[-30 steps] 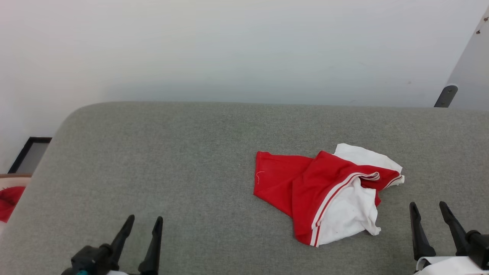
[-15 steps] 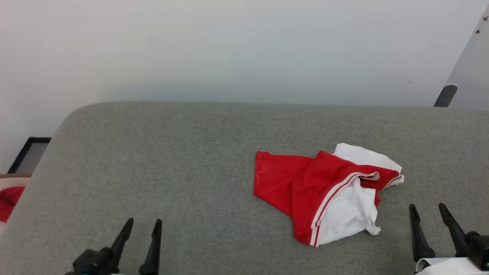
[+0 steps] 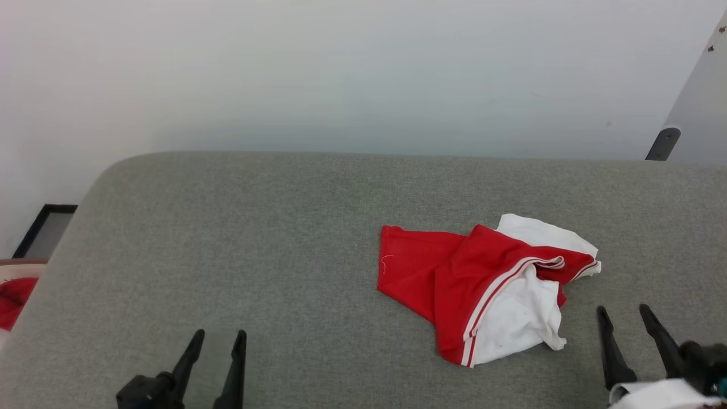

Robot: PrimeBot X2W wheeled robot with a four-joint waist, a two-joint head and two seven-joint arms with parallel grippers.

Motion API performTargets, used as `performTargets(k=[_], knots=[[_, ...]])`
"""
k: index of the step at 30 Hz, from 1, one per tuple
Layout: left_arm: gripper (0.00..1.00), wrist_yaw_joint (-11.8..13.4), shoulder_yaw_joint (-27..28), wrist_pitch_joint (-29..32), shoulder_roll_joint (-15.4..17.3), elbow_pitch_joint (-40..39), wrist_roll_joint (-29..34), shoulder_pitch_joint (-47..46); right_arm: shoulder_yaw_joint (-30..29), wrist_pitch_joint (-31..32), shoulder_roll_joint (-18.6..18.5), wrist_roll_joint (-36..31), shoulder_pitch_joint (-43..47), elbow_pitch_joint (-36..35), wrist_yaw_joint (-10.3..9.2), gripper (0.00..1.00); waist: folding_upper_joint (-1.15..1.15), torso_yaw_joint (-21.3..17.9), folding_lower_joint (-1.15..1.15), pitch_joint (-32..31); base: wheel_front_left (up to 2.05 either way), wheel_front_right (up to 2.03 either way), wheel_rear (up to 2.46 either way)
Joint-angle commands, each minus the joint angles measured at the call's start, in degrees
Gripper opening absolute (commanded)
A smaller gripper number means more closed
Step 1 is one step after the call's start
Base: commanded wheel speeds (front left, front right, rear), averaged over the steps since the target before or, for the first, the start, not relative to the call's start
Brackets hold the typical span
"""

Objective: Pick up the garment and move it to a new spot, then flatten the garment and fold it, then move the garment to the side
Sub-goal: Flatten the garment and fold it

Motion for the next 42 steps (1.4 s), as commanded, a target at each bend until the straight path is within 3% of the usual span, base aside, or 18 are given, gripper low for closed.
performTargets(k=[1,8,13,14,21,28,38,39,40,41,42], knots=[[1.00,-0.4,0.3,0.0,-0.7,0.2,0.2,0.8,1.4,1.5,-1.1,1.8,-2.2,-0.1,-0.01,1.00,0.00,0.0,0.00,0.2,0.00,0.00,0.00],[1.00,-0.6,-0.2,0.0,-2.7,0.6,0.6,-1.2,11.6,15.8,-12.6,6.1,-18.1,0.3,-0.01,1.00,0.00,0.1,0.00,3.7,0.00,0.00,0.00],[1.00,-0.8,-2.0,0.0,-4.1,1.4,1.2,-4.9,20.4,28.5,-21.0,14.7,-32.2,6.0,-0.02,1.00,0.00,2.6,0.00,9.3,0.00,0.00,0.00],[1.00,-0.8,-2.0,0.0,-4.1,1.4,1.2,-4.9,20.4,28.5,-21.0,14.7,-32.2,6.0,-0.02,1.00,0.00,2.6,0.00,9.3,0.00,0.00,0.00],[1.00,-0.9,-5.0,0.0,-6.0,3.4,0.9,-10.1,34.5,44.1,-31.9,28.4,-46.2,15.1,-0.02,1.00,0.00,7.2,0.00,16.2,0.00,0.00,0.00],[1.00,-0.9,-7.1,0.0,-6.3,3.6,-0.4,-13.8,45.0,49.9,-38.4,37.7,-54.2,17.7,-0.02,1.00,0.00,10.3,0.00,22.0,0.00,0.00,0.00],[1.00,-0.9,-9.1,0.0,-6.5,4.1,-1.4,-17.8,58.0,47.5,-39.3,43.3,-58.4,21.7,-0.01,1.00,0.00,11.1,0.00,25.3,0.00,0.00,0.00],[1.00,-0.9,-9.1,0.0,-6.4,4.1,-1.5,-18.0,59.5,47.6,-39.1,44.0,-58.2,21.8,0.03,0.80,0.00,10.9,0.00,25.2,0.00,0.00,0.00],[1.00,-0.9,-9.1,0.0,-6.2,4.0,-1.7,-18.2,60.7,47.2,-38.8,44.8,-58.5,21.5,0.03,0.27,0.00,10.6,0.00,25.1,0.00,0.00,0.00],[1.00,-0.9,-9.1,0.0,-6.1,3.9,-1.7,-18.4,61.2,46.2,-38.7,45.3,-58.9,21.9,0.03,0.00,0.00,10.4,0.00,24.9,0.00,0.00,0.00],[1.00,-0.9,-9.2,0.0,-5.8,3.8,-1.8,-18.7,61.9,45.7,-38.6,46.1,-59.2,22.1,0.03,0.00,0.00,10.1,0.00,24.8,0.00,0.00,0.00]])
